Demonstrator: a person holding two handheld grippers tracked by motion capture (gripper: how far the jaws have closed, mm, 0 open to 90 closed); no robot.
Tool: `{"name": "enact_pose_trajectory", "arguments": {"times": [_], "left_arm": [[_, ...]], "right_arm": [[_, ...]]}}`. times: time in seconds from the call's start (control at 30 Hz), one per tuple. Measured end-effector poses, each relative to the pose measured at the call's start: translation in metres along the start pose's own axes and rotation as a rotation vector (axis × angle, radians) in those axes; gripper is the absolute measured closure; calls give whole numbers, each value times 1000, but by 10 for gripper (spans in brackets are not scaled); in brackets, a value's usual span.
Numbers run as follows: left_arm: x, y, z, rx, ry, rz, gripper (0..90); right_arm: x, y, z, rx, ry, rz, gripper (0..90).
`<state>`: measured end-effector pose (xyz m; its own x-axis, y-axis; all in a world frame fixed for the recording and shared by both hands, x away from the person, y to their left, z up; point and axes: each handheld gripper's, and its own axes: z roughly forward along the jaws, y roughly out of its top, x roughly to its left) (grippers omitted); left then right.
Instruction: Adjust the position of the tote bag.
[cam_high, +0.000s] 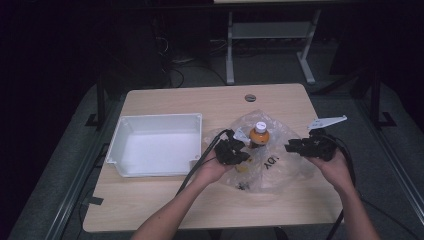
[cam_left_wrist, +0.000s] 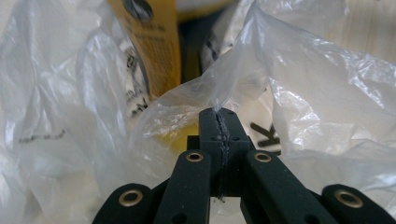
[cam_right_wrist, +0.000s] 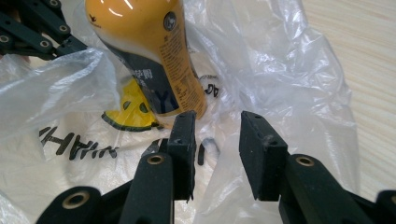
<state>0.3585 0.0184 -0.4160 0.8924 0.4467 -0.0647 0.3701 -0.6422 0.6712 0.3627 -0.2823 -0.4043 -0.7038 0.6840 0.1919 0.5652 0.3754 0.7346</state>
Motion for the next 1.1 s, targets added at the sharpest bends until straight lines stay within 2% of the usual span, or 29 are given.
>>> {"name": "enact_pose_trajectory", "arguments": {"times": [0.13, 0.17, 0.47, 0.5, 0.53, 0.63, 0.73, 0.83, 0.97, 1.0, 1.07, 1.1], "left_arm": [[-4, -10, -1, 1, -3, -9, 900], [-5, -12, -2, 12, -1, 4, 900], [-13, -28, -5, 15, 0, 17, 900], [-14, -30, -5, 8, -1, 10, 900], [-15, -32, -6, 11, 3, 22, 900], [-16, -36, -9, 7, 7, 23, 900], [-18, -42, -12, -3, 3, 12, 900], [-18, -47, -17, 7, 11, 30, 900], [-19, -53, -22, -12, 12, 14, 900], [-20, -55, -23, -18, 11, 15, 900], [-22, -57, -26, -27, 16, 19, 900], [-22, -58, -28, -22, 16, 34, 900]], "right_arm": [[2, 1, 2, 10, 2, -6, 652], [3, 1, 2, 13, 1, 1, 652], [6, -1, 3, 25, 1, -6, 652], [7, -1, 4, 26, 3, -12, 653], [7, -2, 4, 25, 1, -17, 652], [9, -4, 5, 26, 3, -13, 652], [10, -6, 5, 25, 3, -14, 652], [10, -7, 4, 20, 2, -15, 652], [13, -8, 4, 21, 4, -7, 652], [13, -8, 4, 19, 4, -20, 652], [15, -8, 4, 18, 6, -15, 652], [15, -9, 4, 14, 4, -24, 653]]}}
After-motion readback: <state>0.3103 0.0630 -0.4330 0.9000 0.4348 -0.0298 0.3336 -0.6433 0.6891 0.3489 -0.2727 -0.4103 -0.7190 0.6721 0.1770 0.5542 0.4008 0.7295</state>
